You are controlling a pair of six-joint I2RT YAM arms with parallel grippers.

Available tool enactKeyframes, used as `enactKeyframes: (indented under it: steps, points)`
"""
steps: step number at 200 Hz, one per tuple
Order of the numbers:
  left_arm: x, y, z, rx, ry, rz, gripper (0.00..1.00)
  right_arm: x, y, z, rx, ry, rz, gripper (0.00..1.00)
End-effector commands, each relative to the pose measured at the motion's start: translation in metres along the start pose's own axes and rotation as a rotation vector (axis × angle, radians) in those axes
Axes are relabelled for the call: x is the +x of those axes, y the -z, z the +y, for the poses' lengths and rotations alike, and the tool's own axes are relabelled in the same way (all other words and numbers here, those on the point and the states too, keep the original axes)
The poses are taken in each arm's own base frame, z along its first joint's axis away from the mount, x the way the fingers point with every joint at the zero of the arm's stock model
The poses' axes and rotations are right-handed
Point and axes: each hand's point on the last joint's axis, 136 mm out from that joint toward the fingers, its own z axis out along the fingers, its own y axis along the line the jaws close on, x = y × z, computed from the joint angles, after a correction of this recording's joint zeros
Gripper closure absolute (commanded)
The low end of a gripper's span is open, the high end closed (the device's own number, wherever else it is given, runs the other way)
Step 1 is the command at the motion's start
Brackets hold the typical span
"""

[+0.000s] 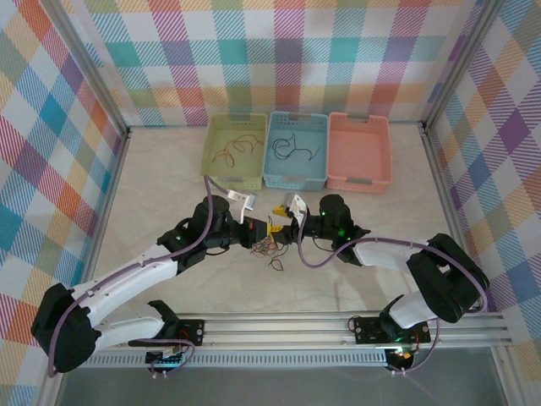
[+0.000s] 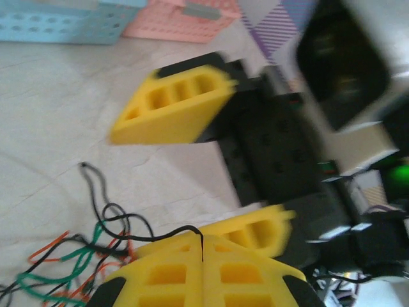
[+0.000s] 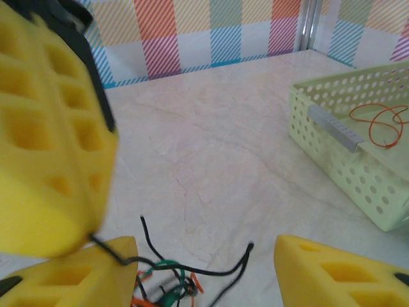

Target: Untangle the cables

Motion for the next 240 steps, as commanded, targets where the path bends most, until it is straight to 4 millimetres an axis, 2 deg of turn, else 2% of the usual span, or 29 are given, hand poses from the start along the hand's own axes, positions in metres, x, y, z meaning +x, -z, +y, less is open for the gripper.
enactKeyframes:
  steps: [1,32,87,108,175,240]
  points:
    - [-0.02,0.015,-0.044,0.167,-0.084,-0.085,1.0,-0.001,-0.007,0.007,-0.052,0.005,0.012,0.41]
    - [-0.02,0.018,-0.051,0.193,-0.103,-0.098,1.0,0.0,-0.008,0.005,-0.044,0.0,0.019,0.41]
    - [-0.014,0.007,-0.051,0.193,-0.104,-0.056,1.0,-0.006,-0.002,0.002,-0.006,0.006,-0.014,0.41]
    - [-0.014,0.006,-0.043,0.144,-0.102,-0.059,1.0,-0.007,0.0,0.003,0.001,0.016,-0.017,0.41]
    - [-0.018,0.002,-0.002,-0.095,-0.091,-0.061,1.0,-0.005,0.013,-0.014,0.136,0.04,0.005,0.42]
    - [-0.026,-0.015,-0.004,-0.089,-0.113,-0.032,1.0,-0.002,0.005,-0.002,0.042,0.028,0.013,0.41]
